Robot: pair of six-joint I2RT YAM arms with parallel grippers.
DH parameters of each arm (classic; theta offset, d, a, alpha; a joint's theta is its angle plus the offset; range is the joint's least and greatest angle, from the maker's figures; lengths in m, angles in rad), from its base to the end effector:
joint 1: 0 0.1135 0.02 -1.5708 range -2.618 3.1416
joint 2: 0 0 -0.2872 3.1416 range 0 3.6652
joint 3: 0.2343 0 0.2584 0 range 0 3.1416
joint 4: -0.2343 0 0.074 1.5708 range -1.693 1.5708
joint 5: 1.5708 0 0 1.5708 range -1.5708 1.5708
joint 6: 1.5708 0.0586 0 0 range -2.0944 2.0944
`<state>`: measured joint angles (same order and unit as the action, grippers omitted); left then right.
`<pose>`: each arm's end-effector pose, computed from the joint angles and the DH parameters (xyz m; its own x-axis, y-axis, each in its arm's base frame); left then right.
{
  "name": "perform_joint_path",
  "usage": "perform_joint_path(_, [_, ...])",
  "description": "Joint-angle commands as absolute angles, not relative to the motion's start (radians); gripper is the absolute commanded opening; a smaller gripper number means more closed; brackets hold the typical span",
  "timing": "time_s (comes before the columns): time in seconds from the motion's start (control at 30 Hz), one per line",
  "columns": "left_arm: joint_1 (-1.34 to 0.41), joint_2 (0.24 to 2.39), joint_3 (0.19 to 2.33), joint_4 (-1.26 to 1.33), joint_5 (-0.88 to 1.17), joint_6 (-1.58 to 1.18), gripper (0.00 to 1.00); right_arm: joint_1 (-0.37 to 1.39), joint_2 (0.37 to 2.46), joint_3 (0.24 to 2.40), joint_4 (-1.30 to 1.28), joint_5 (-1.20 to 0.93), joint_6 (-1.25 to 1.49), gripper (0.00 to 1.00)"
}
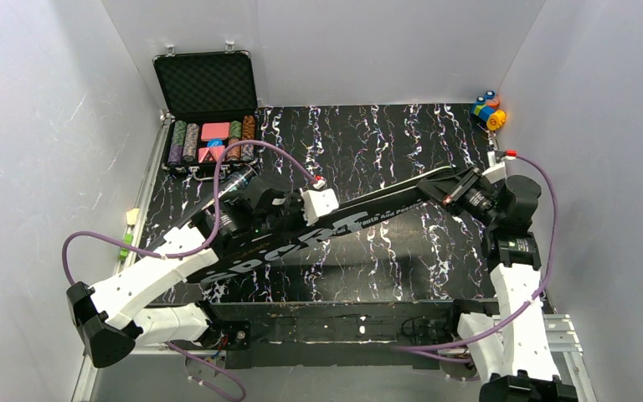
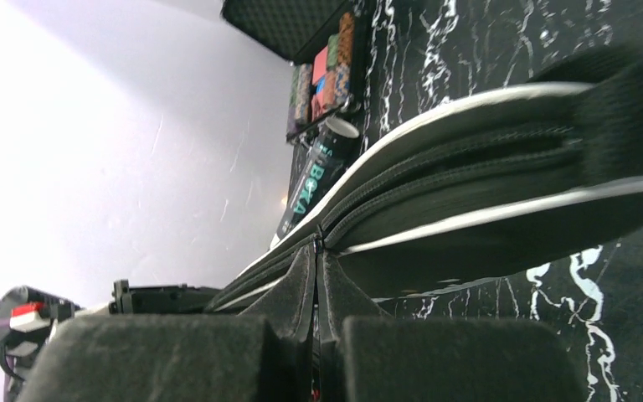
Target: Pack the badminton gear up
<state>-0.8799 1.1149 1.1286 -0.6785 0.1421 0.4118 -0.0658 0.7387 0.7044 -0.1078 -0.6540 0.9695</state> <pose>0.1516 -0.1964 0.3534 -0.0264 0.6538 -0.7562 0.9216 0.3090 0.2350 0.1822 0.0237 0.3411 -0.5324 0.6910 -0.4890 -0.1939 0.4627 0.8650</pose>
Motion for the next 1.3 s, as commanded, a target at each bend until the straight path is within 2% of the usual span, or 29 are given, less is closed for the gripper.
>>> perform_joint_path(0.0, [-0.879,1.040,1.157,-0.623,0.156,0.426,0.00,-0.175,0.765,0.773,-0.145,-0.682,0.942,0.01])
perform_joint_path(0.63, [-0.879,1.001,1.132,-0.635,0.158,0.436,0.00,-0.427,1.026,0.853,-0.035,-0.707,0.980,0.01])
perform_joint_path(0.97, [-0.879,1.000,1.138,-0.646,0.159,0.436,0.00,-0.549,1.174,0.854,0.081,-0.819,1.100,0.01])
perform_joint_path(1.03, [-0.879,1.003,1.137,-0.646,0.162,0.435,0.00,-0.550,1.190,0.860,0.062,-0.823,1.098,0.05])
perform_joint_path(1.13, [-0.877,1.005,1.139,-0.643,0.162,0.434,0.00,-0.555,1.189,0.852,0.022,-0.805,1.085,0.16])
perform_joint_path(1.27, [-0.878,1.020,1.150,-0.643,0.159,0.440,0.00,-0.556,1.150,0.820,0.052,-0.805,1.115,0.27])
